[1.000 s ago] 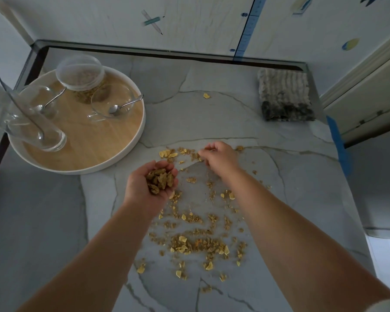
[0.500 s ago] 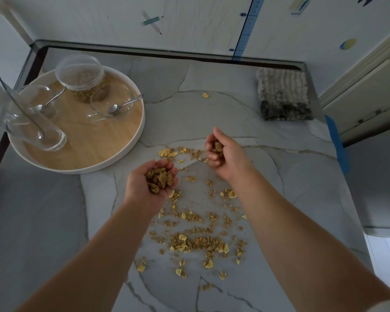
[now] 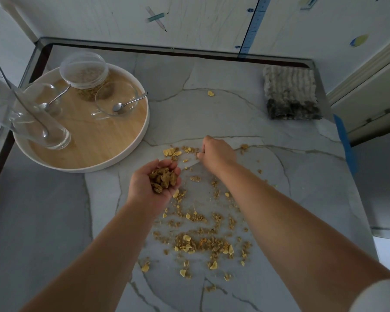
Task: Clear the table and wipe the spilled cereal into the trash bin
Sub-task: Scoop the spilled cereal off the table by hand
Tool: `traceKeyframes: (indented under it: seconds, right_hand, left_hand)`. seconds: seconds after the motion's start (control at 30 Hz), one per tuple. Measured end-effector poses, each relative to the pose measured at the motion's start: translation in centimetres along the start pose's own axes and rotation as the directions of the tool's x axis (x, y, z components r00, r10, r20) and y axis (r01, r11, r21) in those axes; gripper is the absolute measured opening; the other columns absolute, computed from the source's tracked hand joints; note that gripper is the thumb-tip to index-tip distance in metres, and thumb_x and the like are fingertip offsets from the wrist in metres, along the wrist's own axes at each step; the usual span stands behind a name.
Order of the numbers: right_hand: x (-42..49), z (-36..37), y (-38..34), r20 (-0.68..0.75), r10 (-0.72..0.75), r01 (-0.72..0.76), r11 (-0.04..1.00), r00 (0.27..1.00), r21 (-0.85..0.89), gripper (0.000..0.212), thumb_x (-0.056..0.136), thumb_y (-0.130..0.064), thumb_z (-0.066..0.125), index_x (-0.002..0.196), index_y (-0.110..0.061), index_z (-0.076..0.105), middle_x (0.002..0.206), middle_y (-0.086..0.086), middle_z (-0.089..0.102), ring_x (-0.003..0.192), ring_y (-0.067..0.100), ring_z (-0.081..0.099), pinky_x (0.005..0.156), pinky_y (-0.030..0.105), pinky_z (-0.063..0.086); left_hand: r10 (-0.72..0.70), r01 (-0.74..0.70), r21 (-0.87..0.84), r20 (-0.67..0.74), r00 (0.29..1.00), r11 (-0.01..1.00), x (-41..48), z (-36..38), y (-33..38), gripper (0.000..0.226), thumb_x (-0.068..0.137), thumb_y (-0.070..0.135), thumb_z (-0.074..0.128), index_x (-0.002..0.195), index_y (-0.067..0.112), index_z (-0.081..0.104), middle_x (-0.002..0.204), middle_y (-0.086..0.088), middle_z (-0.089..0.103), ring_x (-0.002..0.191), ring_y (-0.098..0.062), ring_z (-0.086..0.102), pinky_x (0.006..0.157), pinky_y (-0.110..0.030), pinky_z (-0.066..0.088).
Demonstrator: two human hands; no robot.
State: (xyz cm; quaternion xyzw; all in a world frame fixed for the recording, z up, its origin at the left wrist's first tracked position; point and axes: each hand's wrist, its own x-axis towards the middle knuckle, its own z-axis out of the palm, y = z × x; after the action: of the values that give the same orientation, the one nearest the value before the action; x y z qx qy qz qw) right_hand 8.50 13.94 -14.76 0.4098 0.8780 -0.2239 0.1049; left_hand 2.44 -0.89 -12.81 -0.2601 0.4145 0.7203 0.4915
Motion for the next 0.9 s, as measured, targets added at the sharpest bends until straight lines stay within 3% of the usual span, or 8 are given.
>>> traceKeyframes:
  seconds: [0.1, 0.17, 0.23, 0.3, 0.4, 0.5, 0.7, 0.9]
  right_hand:
    - [-0.5, -0.4, 0.3, -0.007, 0.004, -0.003, 0.996, 1.0, 0.09, 0.021, 0.091, -0.028, 0.054, 0.1, -0.008, 0.054, 0.093, 0.005, 0.062, 0.086, 0.022, 0.058, 0.066, 0.03, 0.041]
    - [-1.2, -0.9, 0.8, 0.043, 0.071, -0.083, 0.875, 0.997, 0.477, 0.017, 0.091, -0.029, 0.055, 0.088, -0.012, 0.053, 0.079, 0.0, 0.057, 0.067, 0.013, 0.053, 0.058, 0.026, 0.04]
    - [-2.5, -1.9, 1.7, 0.21, 0.105, -0.234, 0.348, 0.972, 0.908, 0.016, 0.092, -0.023, 0.052, 0.078, -0.014, 0.05, 0.065, 0.0, 0.054, 0.046, 0.009, 0.045, 0.042, 0.02, 0.033]
    - [-3.7, -2.6, 3.0, 0.281, 0.026, -0.274, -0.162, 0.959, 0.948, 0.015, 0.088, -0.015, 0.046, 0.074, -0.013, 0.048, 0.059, 0.002, 0.056, 0.039, 0.009, 0.042, 0.035, 0.015, 0.029]
    - [-5.2, -3.3, 4.8, 0.273, 0.015, -0.25, -0.356, 0.962, 0.9, 0.011, 0.077, -0.015, 0.045, 0.071, -0.011, 0.053, 0.06, 0.003, 0.056, 0.041, 0.01, 0.044, 0.035, 0.013, 0.029]
    - [-5.6, -3.4, 6.0, 0.272, 0.13, -0.251, -0.156, 0.953, 0.955, 0.021, 0.09, -0.02, 0.049, 0.074, -0.013, 0.06, 0.058, -0.001, 0.055, 0.041, 0.009, 0.043, 0.035, 0.015, 0.029]
    - [-6.0, -2.1, 7.4, -0.01, 0.151, -0.131, 0.886, 0.988, 0.446, 0.012, 0.092, -0.025, 0.054, 0.099, -0.021, 0.062, 0.082, -0.004, 0.061, 0.072, 0.015, 0.058, 0.064, 0.028, 0.045]
    - [-5.7, -0.9, 5.7, 0.081, 0.002, 0.005, 0.996, 0.997, -0.091, 0.023, 0.094, -0.028, 0.047, 0.114, -0.016, 0.046, 0.096, 0.005, 0.063, 0.078, 0.022, 0.055, 0.064, 0.031, 0.046]
  left_hand:
    - [-0.002, 0.002, 0.005, 0.004, 1.0, 1.0, -0.1, -0.1, 0.0, 0.027, 0.088, 0.017, 0.045, 0.069, 0.005, 0.06, 0.073, -0.012, 0.063, 0.066, -0.022, 0.061, 0.066, -0.031, 0.05]
    - [-0.001, 0.001, 0.009, 0.016, 1.0, 1.0, -0.2, 0.0, 0.0, 0.027, 0.089, 0.017, 0.045, 0.069, 0.006, 0.059, 0.072, -0.011, 0.063, 0.064, -0.021, 0.061, 0.063, -0.03, 0.051]
    - [0.003, -0.003, 0.011, 0.035, 0.999, 1.0, -0.4, 0.2, -0.2, 0.027, 0.09, 0.018, 0.044, 0.07, 0.006, 0.059, 0.072, -0.01, 0.062, 0.062, -0.021, 0.061, 0.059, -0.028, 0.051]
    - [0.01, -0.012, 0.022, 0.052, 0.999, 1.0, -0.4, 0.4, -0.4, 0.028, 0.091, 0.018, 0.043, 0.071, 0.006, 0.058, 0.07, -0.01, 0.063, 0.06, -0.02, 0.062, 0.057, -0.026, 0.052]
    - [0.008, -0.011, 0.039, 0.066, 0.998, 0.999, -0.4, 0.9, -0.9, 0.03, 0.092, 0.019, 0.043, 0.069, 0.006, 0.058, 0.069, -0.009, 0.063, 0.061, -0.02, 0.061, 0.055, -0.025, 0.053]
    - [0.003, -0.008, 0.065, 0.072, 0.997, 0.998, -0.6, 1.3, -1.6, 0.031, 0.092, 0.02, 0.042, 0.069, 0.007, 0.059, 0.069, -0.009, 0.063, 0.062, -0.02, 0.061, 0.056, -0.026, 0.053]
    - [-0.002, -0.002, 0.079, 0.056, 0.998, 0.997, -1.1, 1.7, -2.8, 0.027, 0.092, 0.018, 0.044, 0.073, 0.005, 0.059, 0.07, -0.01, 0.063, 0.059, -0.02, 0.062, 0.056, -0.027, 0.054]
    - [0.013, -0.018, 0.081, 0.061, 0.998, 0.997, -1.4, 1.8, -3.2, 0.03, 0.093, 0.019, 0.043, 0.072, 0.005, 0.059, 0.071, -0.01, 0.062, 0.06, -0.02, 0.061, 0.056, -0.026, 0.054]
